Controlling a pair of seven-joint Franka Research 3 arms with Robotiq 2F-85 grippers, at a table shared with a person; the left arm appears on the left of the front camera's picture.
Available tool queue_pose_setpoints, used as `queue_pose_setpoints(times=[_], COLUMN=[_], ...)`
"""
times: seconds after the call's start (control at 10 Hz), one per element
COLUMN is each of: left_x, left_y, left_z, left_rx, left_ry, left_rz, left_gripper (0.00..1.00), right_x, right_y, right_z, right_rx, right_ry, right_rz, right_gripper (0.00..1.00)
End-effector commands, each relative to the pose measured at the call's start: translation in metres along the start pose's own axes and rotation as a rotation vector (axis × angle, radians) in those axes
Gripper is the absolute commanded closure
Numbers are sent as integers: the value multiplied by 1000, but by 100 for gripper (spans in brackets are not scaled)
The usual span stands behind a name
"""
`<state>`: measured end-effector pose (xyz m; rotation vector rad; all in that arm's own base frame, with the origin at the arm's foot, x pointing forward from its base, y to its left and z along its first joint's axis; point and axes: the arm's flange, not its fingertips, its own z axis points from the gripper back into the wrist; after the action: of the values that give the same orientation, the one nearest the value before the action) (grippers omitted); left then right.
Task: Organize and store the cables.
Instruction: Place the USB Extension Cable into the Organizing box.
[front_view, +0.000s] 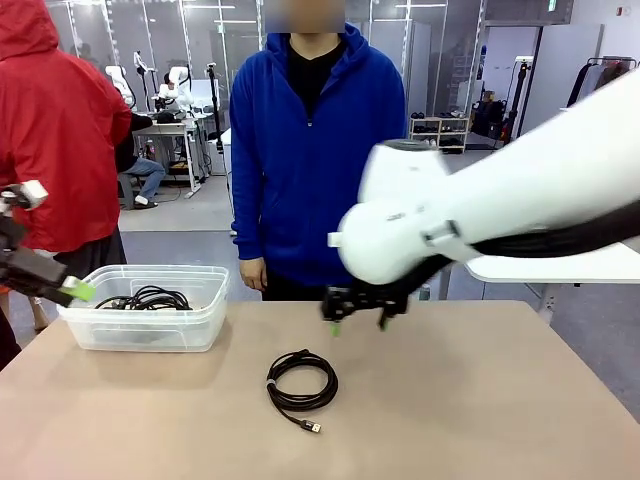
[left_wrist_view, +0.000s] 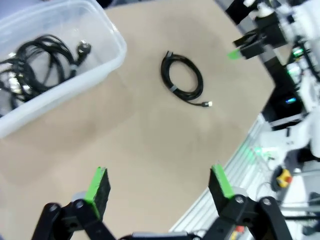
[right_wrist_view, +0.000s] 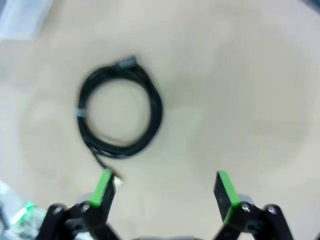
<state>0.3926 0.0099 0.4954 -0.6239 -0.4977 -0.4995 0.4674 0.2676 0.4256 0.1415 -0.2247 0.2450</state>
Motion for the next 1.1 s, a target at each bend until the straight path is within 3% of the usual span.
queue_pose_setpoints(times=[0.0,0.4,0.6,0.9,1.0], left_x=[18,50,53,66,73], left_y=[-41,-117,-143,-165,-171], left_z=[-42,-148,-194,-248,-260], left_rx=[73,310,363,468,505], left_ry=[36,204,201,202,242], left_rz=[23,132,216,216,223], left_gripper=[0,0,0,0,0], right_x=[-39,-79,-111,-164,-172], right_y=[-68,-163,-202,-278,-294], right_z=[17,70,93,98,93], right_rx=[112,129,115,25,86], right_ry=[-69,-183,-311,-384,-330], right_rz=[109,338,550,653,680], right_gripper=[0,0,0,0,0])
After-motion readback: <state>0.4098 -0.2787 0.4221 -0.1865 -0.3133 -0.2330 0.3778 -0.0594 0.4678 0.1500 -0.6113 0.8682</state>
